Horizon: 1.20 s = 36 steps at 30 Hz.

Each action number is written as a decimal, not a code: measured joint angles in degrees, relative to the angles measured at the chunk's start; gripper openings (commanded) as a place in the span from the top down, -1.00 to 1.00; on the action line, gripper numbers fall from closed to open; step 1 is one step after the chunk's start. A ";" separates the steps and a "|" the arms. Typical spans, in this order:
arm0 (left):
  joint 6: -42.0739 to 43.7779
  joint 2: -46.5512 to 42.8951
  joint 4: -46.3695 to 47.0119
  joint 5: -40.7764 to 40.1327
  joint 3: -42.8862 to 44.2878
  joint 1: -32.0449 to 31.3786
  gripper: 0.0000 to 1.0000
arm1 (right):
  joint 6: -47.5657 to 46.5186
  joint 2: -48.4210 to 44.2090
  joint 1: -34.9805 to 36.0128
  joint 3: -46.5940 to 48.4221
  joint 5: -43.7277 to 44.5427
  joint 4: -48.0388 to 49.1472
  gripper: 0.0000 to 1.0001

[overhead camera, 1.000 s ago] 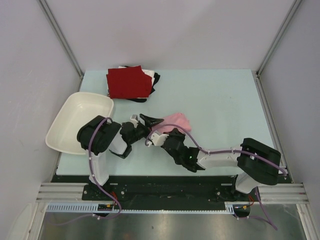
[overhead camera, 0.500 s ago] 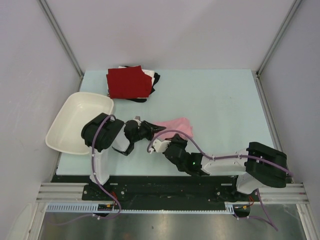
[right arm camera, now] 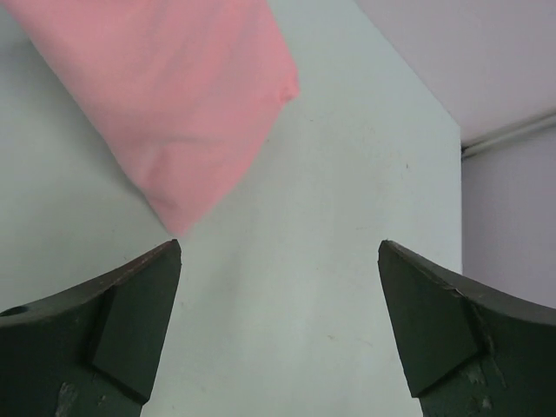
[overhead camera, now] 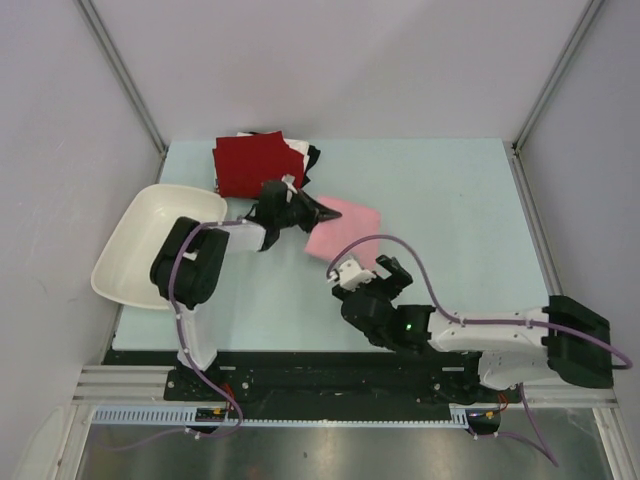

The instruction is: Fold and stack the t-shirts

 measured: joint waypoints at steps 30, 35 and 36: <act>38.58 25.51 -62.86 7.30 74.47 19.17 1.00 | 30.03 -4.70 -3.82 -1.68 -8.83 -9.70 -0.99; 37.88 21.42 -57.27 10.21 64.94 22.45 1.00 | 30.84 -3.98 -3.52 -1.68 -9.53 -9.42 -0.99; 37.35 20.00 -54.93 10.99 61.96 22.97 1.00 | 30.97 -3.82 -3.45 -1.68 -9.66 -9.42 -0.99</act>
